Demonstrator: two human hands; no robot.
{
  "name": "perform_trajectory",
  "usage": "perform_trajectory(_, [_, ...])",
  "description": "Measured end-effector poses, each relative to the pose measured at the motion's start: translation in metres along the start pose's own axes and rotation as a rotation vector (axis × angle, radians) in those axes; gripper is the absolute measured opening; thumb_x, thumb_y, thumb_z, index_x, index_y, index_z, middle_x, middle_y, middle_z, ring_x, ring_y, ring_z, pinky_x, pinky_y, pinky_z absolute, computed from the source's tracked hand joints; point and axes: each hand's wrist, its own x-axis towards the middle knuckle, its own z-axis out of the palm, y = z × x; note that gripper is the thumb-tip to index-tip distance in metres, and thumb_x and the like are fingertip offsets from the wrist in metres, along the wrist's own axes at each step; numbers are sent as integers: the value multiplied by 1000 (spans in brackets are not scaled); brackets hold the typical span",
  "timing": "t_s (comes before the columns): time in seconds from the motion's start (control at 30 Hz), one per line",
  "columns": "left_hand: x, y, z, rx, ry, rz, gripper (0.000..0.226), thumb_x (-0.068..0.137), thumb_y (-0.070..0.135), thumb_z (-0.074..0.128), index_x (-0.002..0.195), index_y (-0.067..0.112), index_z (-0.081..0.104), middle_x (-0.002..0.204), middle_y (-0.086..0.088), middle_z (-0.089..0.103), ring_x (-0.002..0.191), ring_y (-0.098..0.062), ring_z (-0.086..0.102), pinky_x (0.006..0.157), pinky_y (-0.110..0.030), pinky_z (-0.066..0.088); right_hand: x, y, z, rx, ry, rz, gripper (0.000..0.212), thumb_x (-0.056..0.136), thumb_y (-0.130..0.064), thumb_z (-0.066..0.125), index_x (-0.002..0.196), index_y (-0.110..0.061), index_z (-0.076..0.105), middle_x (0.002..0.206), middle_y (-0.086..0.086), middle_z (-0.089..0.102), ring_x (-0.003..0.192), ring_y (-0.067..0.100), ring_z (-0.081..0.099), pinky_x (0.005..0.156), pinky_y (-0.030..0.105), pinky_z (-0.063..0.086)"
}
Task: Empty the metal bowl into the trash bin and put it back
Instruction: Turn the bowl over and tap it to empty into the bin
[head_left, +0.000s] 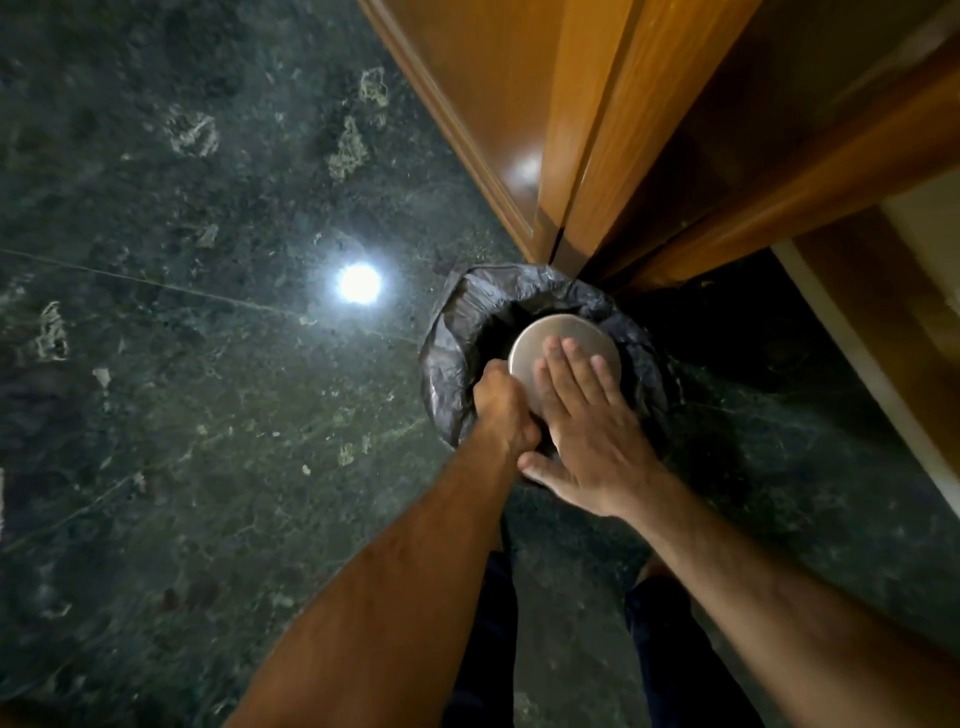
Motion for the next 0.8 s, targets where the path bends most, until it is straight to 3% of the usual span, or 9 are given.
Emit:
perform_trajectory(0.13, [-1, 0, 0, 111, -22, 9, 39, 96, 27, 42, 107, -1, 66, 94, -21, 71, 94, -38, 69, 82, -47, 60, 2, 0, -3, 3, 95, 12, 117, 83, -84, 3, 153, 8, 15, 164, 28, 6, 153, 42, 4, 124, 55, 4])
perform_trajectory(0.2, [0, -3, 1, 174, -34, 47, 37, 97, 26, 41, 95, 1, 68, 87, -18, 70, 85, -32, 69, 76, -41, 60, 11, 0, -9, 31, 20, 92, 118, 81, -83, -10, 154, 6, 13, 165, 24, 1, 154, 37, -5, 125, 53, 1])
perform_trajectory(0.27, [-3, -4, 3, 210, -59, 55, 34, 100, 24, 39, 80, 8, 61, 77, -8, 64, 71, -22, 61, 59, -29, 53, 20, 0, -13, 67, 9, 169, 117, 79, -81, -13, 155, 6, 9, 165, 25, -4, 154, 35, -8, 124, 54, 3])
perform_trajectory(0.37, [-3, 0, 2, 185, -132, 89, 32, 103, 26, 39, 82, 16, 61, 83, -2, 65, 83, -22, 65, 70, -32, 55, 27, -3, -16, 26, 48, 68, 112, 85, -79, -6, 153, 7, 17, 164, 24, 3, 154, 37, 1, 125, 54, 6])
perform_trajectory(0.47, [-2, 5, -1, 19, -57, -15, 40, 97, 29, 40, 102, -2, 65, 103, -21, 70, 100, -37, 67, 90, -49, 58, 10, -3, -7, 63, -1, -37, 114, 86, -82, -2, 151, 9, 23, 163, 29, 12, 153, 38, 2, 125, 53, 4])
perform_trajectory(0.53, [-2, 10, -1, -66, -30, -34, 45, 96, 28, 40, 114, -8, 61, 106, -24, 68, 101, -41, 66, 89, -50, 57, -4, 1, 0, 39, -3, -69, 111, 88, -81, 3, 152, 6, 23, 164, 25, 9, 154, 36, 1, 125, 53, 5])
perform_trajectory(0.63, [3, 9, 3, -86, -1, -10, 36, 96, 24, 42, 111, -3, 61, 101, -22, 64, 104, -42, 64, 95, -56, 53, -15, 6, 7, 69, -19, 46, 107, 90, -79, 1, 154, 6, 16, 165, 24, 2, 154, 35, -3, 124, 55, 7])
perform_trajectory(0.73, [6, 4, 9, -21, 36, 28, 27, 97, 23, 41, 85, 6, 58, 84, -16, 62, 78, -33, 63, 71, -43, 59, -3, 11, 5, 60, 20, 213, 107, 90, -76, -4, 154, 8, 13, 164, 26, -2, 154, 38, -4, 124, 55, 5])
perform_trajectory(0.8, [9, -1, 8, 19, 33, 19, 29, 99, 22, 40, 84, 4, 58, 82, -13, 60, 69, -26, 59, 57, -34, 52, 8, 13, -1, 67, 62, 254, 107, 90, -76, -3, 154, 8, 12, 163, 25, -5, 153, 38, -5, 124, 55, 3])
